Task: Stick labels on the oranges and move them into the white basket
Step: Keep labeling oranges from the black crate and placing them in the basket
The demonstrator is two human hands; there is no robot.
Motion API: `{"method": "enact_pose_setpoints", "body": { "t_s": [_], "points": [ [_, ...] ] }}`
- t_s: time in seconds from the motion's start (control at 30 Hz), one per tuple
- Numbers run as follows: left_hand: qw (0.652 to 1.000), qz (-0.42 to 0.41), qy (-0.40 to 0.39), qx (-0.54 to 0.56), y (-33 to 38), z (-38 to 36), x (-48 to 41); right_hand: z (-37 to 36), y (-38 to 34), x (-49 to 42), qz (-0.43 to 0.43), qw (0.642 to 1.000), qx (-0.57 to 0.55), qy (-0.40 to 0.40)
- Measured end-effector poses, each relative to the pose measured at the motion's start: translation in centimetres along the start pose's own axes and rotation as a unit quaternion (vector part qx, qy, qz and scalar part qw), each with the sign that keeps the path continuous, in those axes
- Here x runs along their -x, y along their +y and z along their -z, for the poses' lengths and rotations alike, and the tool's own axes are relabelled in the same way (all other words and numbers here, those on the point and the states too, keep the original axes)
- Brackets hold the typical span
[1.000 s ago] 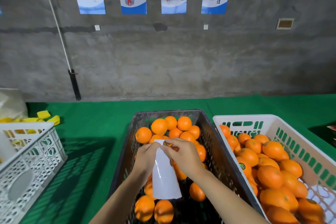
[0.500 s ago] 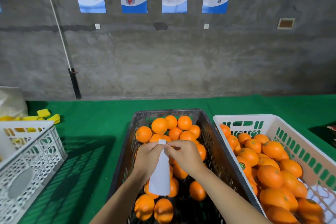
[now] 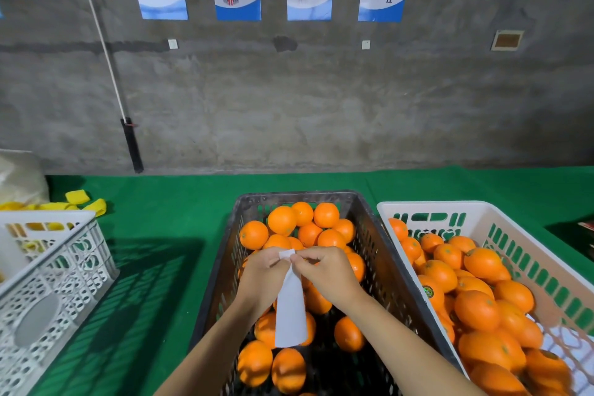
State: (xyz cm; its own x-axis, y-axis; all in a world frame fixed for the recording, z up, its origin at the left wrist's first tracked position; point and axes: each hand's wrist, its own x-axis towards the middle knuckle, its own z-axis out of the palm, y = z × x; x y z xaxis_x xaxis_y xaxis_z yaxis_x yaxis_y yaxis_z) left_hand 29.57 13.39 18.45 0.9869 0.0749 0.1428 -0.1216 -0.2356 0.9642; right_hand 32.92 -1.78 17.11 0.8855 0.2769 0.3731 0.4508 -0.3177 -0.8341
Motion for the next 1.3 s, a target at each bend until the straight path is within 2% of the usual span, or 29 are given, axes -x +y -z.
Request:
{"method": "enact_pose_setpoints", "body": {
  "t_s": [0.13,0.27,0.4,0.5,0.6,0.73,0.9,1.03,1.17,1.3],
  "points": [
    [0.999,0.005,0.008,-0.052,-0.4,-0.1,-0.2,0.1,0.0,-0.1,0.002,1.000,-0.011,-0.022],
    [0.999,0.007,0.031,-0.044,0.0,-0.2,-0.1,0.2,-0.4,-0.3,-0.034,0.996,-0.086,-0.019],
    [0.998,0.005,0.060,0.000,0.2,0.1,-0.1,0.2,-0.3,-0.7,-0.085,0.986,-0.138,0.028],
    [0.992,0.026,0.120,-0.015,-0.1,0.3,-0.3,0.5,0.2,-0.8,-0.106,0.985,-0.116,0.071],
    [0.980,0.036,0.184,-0.072,-0.1,0.5,-0.3,0.5,1.0,-0.6,-0.115,0.989,-0.058,0.067],
    [0.963,0.057,0.239,-0.110,-0.2,0.5,-0.3,0.0,2.2,-0.2,-0.118,0.990,0.072,0.011],
    [0.944,0.040,0.302,-0.124,0.0,1.3,-0.2,-1.1,4.1,0.5,-0.116,0.956,0.262,-0.070],
    [0.944,0.020,0.308,-0.117,0.2,1.5,-0.3,-1.8,5.4,0.4,-0.100,0.933,0.334,-0.084],
    [0.951,0.034,0.294,-0.086,0.6,1.4,-0.2,-2.1,5.7,-0.3,-0.034,0.905,0.418,-0.076],
    [0.950,0.036,0.299,-0.085,0.6,1.3,0.0,-3.1,6.1,-0.3,0.005,0.876,0.456,-0.158]
  ]
}}
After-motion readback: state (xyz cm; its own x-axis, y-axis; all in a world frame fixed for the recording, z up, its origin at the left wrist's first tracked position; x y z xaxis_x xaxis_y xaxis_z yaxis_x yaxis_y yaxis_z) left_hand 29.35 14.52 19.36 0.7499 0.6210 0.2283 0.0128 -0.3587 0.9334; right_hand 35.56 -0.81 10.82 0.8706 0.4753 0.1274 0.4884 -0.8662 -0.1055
